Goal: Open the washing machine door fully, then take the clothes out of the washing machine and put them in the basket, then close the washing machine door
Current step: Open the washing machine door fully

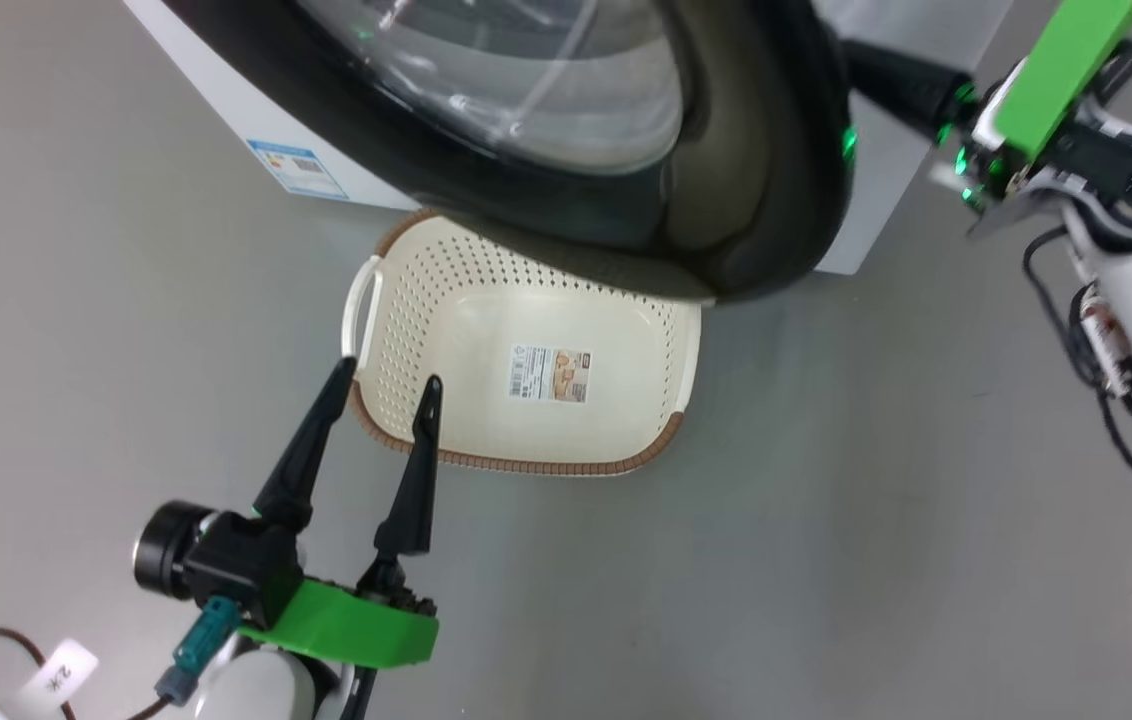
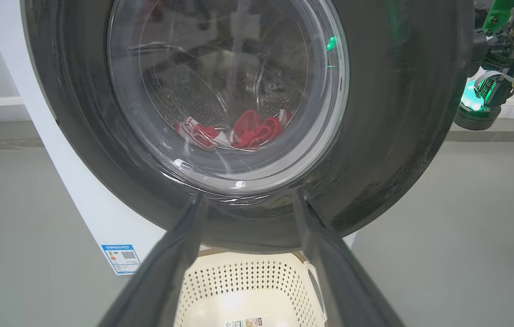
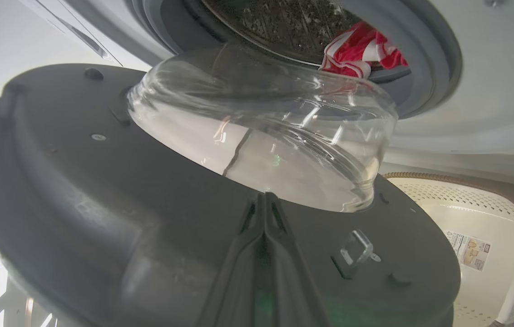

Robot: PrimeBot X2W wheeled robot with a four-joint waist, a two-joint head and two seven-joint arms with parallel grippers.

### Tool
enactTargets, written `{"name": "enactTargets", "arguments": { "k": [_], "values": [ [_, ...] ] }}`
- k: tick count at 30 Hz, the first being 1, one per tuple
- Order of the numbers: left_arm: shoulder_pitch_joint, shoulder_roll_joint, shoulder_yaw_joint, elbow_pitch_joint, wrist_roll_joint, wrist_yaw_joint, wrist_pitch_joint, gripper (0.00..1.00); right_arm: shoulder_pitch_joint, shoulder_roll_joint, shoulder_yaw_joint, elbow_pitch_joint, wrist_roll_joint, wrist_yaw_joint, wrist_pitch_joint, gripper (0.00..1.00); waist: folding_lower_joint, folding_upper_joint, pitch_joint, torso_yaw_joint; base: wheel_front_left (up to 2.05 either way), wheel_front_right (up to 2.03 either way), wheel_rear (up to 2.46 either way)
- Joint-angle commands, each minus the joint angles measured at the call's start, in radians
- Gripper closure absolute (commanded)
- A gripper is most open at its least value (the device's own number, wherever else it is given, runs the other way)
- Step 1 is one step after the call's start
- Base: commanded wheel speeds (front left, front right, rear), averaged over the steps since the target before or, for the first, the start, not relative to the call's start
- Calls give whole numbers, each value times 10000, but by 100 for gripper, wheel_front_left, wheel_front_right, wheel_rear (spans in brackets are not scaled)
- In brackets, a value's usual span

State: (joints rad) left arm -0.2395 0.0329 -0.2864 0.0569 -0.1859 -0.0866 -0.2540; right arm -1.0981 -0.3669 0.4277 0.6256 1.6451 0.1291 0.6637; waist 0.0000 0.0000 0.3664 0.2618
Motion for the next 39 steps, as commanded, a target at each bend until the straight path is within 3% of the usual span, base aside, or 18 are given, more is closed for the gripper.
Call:
{"name": "enactTargets", "arguments": {
  "k": [1,18,39],
  "values": [
    [167,174,371,-175,112,40,-78,0,405,272,170,-516,-72,16,177,100,0,0,-277,-73,0,0,0],
    [1066,173,393,-78,179,-7,-78,0,2677,620,635,-2547,-52,16,1029,100,0,0,-1473,126,0,0,0],
    [1644,173,908,214,288,99,-78,0,4059,1675,1404,-3639,-547,16,1118,100,0,0,-2135,1329,0,0,0]
  ]
}}
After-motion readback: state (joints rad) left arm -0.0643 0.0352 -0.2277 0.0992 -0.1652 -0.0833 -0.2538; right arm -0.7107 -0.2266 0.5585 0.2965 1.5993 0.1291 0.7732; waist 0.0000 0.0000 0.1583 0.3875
